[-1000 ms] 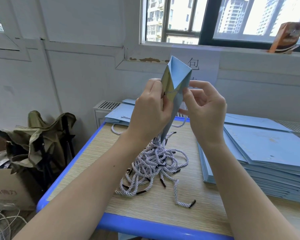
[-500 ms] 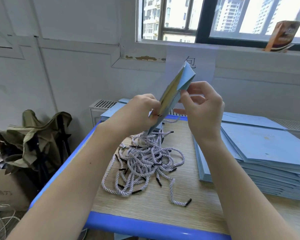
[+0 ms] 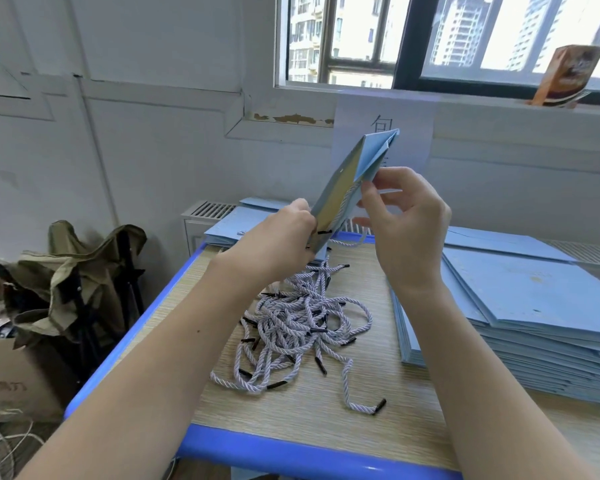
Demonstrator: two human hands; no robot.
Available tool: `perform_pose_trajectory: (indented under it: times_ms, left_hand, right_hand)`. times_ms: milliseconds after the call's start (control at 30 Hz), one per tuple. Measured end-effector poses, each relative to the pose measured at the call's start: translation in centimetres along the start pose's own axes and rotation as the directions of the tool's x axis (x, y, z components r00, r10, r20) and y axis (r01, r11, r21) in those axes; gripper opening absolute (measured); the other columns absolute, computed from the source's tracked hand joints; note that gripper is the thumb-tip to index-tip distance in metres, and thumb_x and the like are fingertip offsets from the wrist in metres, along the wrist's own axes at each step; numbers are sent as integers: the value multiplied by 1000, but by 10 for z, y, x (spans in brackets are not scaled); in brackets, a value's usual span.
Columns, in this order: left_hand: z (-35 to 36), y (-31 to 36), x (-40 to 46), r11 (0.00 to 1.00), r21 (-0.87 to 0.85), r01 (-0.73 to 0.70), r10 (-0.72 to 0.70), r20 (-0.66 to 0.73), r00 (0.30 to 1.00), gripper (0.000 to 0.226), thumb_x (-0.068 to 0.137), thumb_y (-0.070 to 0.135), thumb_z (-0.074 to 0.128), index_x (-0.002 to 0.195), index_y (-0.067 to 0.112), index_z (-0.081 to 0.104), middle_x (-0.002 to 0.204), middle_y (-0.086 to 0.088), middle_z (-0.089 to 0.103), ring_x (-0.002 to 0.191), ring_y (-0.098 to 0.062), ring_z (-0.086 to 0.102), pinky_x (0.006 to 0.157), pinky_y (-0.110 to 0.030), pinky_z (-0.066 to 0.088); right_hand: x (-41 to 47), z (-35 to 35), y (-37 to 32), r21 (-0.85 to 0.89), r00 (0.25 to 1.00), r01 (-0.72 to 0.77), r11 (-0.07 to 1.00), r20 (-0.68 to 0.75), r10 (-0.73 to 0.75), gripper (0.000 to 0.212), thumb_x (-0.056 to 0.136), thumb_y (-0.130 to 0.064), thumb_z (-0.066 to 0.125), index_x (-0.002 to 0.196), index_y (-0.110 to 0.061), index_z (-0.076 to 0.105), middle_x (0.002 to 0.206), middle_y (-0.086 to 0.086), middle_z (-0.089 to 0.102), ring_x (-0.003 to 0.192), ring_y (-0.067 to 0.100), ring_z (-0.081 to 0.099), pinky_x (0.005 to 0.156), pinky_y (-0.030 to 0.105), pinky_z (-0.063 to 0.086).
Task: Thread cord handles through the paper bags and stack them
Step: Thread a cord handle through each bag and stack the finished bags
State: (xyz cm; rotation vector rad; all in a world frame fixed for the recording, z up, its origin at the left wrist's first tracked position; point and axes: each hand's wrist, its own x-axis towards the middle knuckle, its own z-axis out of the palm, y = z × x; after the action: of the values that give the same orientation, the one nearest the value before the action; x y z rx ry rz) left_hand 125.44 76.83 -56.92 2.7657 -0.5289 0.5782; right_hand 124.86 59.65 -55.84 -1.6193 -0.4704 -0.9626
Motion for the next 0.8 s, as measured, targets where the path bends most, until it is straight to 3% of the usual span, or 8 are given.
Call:
perform_pose_trajectory:
  times_ms: [167,300,467,567,700,800]
  left_hand:
    - [1,1,4,998,-66,-6,5,-10,1000,21,91,16,65,88,-5,69,99,-16,56,86,-38,57,78,-48,50]
    - [2,2,3,988,-117,-95,89,-59,994,19,89,16,59,82,3,71,85,-13,64,76,-34,57,71,-46,52]
    - [-5,13,-2,970,-227,-86,45,-181,982,31,85,29,48,88,15,75,79,-7,71,72,-30,61,69,-41,52]
    - [-4,13,-1,961,-267,-69,6,-229,973,26,86,30,53,89,19,76,79,-7,72,74,-31,62,72,-43,53]
    - [-2,17,-1,954,-256,-156,59,-348,936,27,90,29,51,91,14,73,83,-7,69,76,-32,61,70,-46,51]
    - [-3,21,0,941,-256,-219,70,-487,870,20,93,18,54,92,4,69,89,-8,67,80,-28,61,72,-44,49]
  right_hand:
    - [0,1,2,-32,999,34,999,-5,-34,14,95,-22,68,101,-11,73,93,0,67,79,20,71,60,39,61]
    - [2,0,2,-66,1000,22,998,-14,-23,14,94,-23,69,103,-13,69,95,-1,68,78,17,71,65,41,61]
    - [-2,2,-2,-150,997,-40,988,66,50,27,84,-18,76,103,-15,57,96,-2,67,72,7,69,66,26,57]
    - [-3,2,-4,-149,994,-45,988,95,59,20,85,-15,74,98,-14,59,93,-2,69,77,12,70,66,20,56]
    - [-2,1,-1,-89,989,-77,993,117,87,13,87,-12,72,92,-12,60,86,-5,68,77,17,72,64,40,62]
    - [-3,3,1,-69,982,-87,994,164,97,13,86,-11,73,88,-12,61,82,-4,67,75,19,71,60,42,62]
